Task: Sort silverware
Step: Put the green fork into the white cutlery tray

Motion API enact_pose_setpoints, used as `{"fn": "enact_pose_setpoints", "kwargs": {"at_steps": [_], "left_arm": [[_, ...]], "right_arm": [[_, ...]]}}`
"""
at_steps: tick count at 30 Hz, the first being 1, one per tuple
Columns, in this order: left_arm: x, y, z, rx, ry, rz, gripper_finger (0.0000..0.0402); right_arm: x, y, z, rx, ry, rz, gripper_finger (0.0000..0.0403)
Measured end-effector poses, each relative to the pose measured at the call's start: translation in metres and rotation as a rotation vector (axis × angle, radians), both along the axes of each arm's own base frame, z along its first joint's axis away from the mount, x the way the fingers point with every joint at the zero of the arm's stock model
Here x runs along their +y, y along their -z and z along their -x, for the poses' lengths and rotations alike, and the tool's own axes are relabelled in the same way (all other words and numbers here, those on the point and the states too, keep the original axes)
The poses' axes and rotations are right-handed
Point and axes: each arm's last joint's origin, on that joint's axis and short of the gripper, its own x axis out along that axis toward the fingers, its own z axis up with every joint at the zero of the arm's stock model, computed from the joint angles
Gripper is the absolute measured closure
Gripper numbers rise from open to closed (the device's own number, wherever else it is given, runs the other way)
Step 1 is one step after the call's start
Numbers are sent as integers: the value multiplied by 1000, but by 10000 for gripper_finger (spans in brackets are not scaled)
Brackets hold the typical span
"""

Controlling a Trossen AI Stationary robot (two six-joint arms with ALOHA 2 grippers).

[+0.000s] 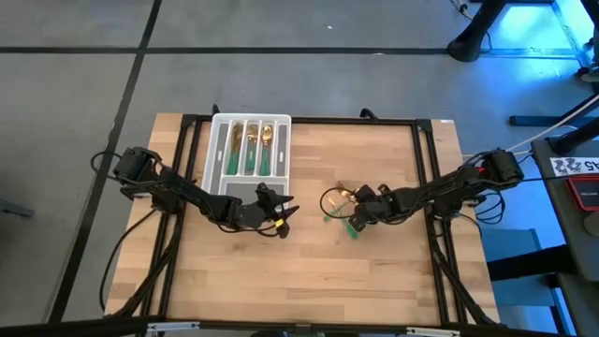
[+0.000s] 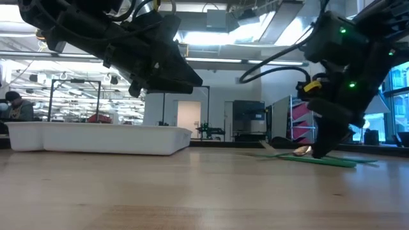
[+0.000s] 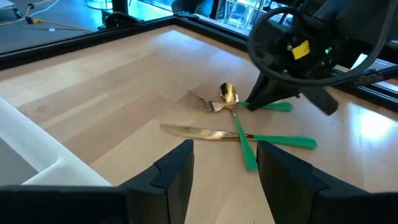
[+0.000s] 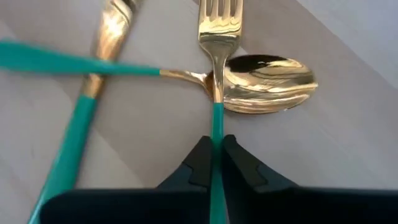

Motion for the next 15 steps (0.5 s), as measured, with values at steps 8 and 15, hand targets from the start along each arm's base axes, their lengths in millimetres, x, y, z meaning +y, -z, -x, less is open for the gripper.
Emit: {"fn": "enact_pose_setpoints", "kwargs": {"at_steps": [8, 15], "left_arm": [[1, 0, 0, 4, -33, -35, 238], [-7, 5, -3, 12, -28, -163, 238]], "right_arm": [[4, -26, 6, -102, -99, 56, 397], [15, -41, -6, -344, -296, 195, 401]]}}
